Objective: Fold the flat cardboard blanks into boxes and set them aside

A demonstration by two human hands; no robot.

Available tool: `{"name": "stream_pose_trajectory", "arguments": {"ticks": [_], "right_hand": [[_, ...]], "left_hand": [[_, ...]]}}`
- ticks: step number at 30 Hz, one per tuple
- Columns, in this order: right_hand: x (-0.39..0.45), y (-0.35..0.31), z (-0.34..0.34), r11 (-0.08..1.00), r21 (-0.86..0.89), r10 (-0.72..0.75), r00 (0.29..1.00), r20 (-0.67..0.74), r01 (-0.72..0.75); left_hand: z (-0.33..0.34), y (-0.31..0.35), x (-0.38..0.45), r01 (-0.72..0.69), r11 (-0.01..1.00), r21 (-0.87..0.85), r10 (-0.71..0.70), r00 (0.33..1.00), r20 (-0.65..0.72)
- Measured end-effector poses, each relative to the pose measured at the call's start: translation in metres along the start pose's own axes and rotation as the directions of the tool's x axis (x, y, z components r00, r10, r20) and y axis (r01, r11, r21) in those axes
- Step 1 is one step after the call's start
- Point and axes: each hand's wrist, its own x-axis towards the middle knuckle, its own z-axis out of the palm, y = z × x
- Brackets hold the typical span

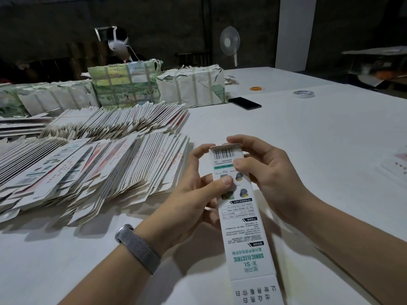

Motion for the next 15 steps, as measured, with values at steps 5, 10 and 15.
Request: {"name": "stream_pose_trajectory", "arguments": {"ticks": [5,10,15], "right_hand": [[0.0001,-0.0015,0.0001,1.000,0.031,0.006,1.000,0.007,-0.006],[0.0018,-0.0019,-0.0011,1.000,-0.004,-0.015,0.998,-0.059,0.015],[0.0042,-0.0026,-0.0004,1.000,0.000,0.012,0.994,-0.108,-0.012]], "left_hand": [[0.0010,0.0003,-0.0008,-0.008,1.000,0.007,0.008,1.000,0.015],[0.0037,0.0031,-0.0019,-0.004,1.000,0.026,0.004,1.000,0.012],[0.0077,0.0023,-0.0029,0.012,0.997,0.074,-0.012,1.000,-0.005]]}}
